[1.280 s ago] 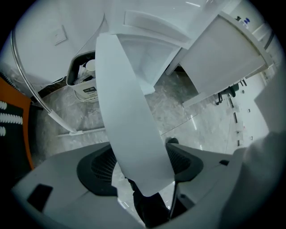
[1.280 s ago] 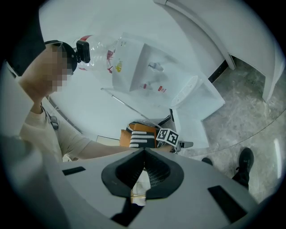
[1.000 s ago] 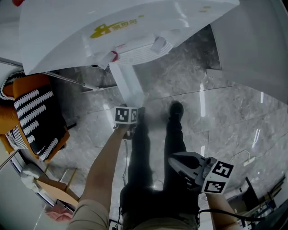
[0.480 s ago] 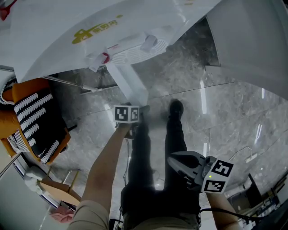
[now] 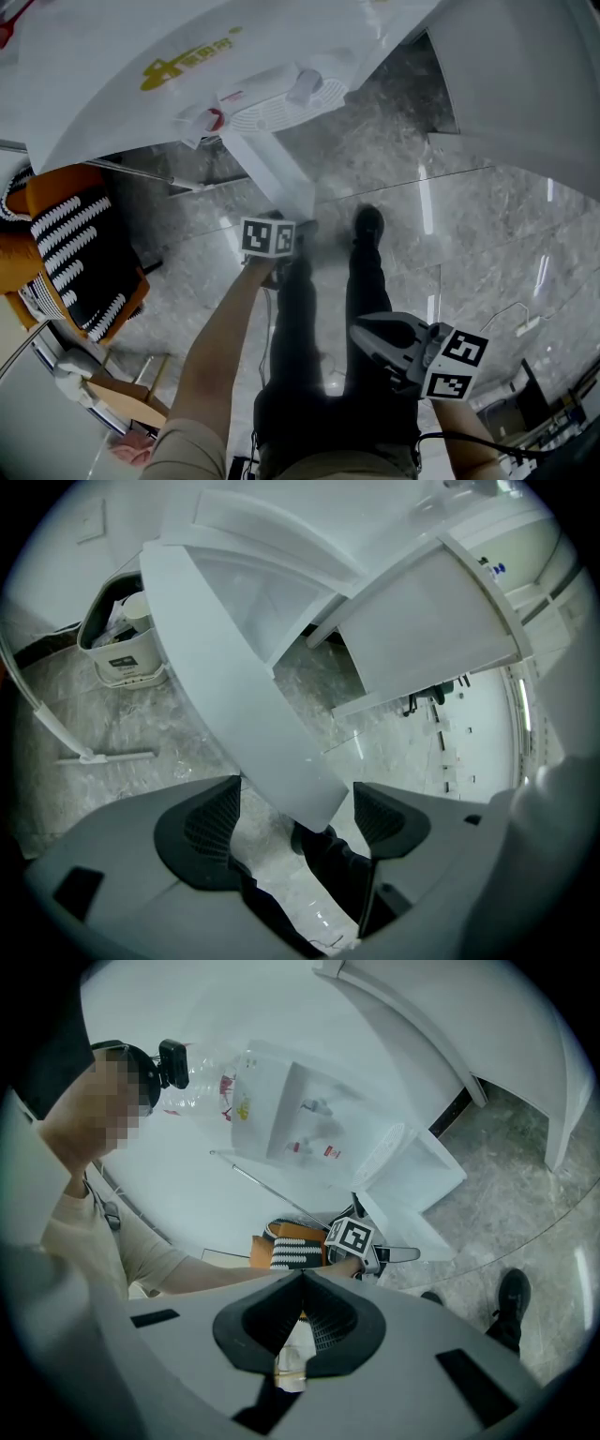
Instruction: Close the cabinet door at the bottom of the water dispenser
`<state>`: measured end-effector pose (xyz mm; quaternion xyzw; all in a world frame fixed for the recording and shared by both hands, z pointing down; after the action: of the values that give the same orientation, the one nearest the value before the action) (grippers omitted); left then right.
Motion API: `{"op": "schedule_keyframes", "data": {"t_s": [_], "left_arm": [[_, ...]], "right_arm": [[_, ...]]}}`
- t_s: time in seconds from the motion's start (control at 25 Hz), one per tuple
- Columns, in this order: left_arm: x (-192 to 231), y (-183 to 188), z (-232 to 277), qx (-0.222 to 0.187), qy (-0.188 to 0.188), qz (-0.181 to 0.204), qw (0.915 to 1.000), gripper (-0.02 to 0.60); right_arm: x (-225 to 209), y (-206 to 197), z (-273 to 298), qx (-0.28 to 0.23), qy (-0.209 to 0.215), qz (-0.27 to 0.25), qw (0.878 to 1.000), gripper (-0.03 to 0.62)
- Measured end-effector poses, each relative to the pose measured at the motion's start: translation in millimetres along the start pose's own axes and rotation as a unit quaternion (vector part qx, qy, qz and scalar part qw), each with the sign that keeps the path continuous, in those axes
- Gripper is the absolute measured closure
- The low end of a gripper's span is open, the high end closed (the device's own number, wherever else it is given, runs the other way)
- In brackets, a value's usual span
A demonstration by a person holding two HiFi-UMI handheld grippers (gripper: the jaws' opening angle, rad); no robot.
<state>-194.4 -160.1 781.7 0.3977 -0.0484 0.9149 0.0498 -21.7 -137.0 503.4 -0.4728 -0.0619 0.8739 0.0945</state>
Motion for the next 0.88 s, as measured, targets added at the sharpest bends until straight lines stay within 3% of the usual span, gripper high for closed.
{"op": "schedule_keyframes", "data": {"t_s": [0.88], "left_arm": [[-18, 12, 12, 0.009, -0.006, 0.043, 0.9990, 0.241]], "right_arm": [[-3, -5, -2, -0.002, -0.001, 0.001, 1.000, 0.582]]}}
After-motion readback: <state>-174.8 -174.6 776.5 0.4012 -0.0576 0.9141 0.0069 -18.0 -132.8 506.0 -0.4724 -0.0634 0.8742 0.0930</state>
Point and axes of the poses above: the fingertips, and each gripper's own axes: z forward along the fingers, x to its left, y out of its top, the point moved 5 cm from there along -z, backward along the fingers, and after that the axes turned 14 degrees about -y, right-handed, at the moved point
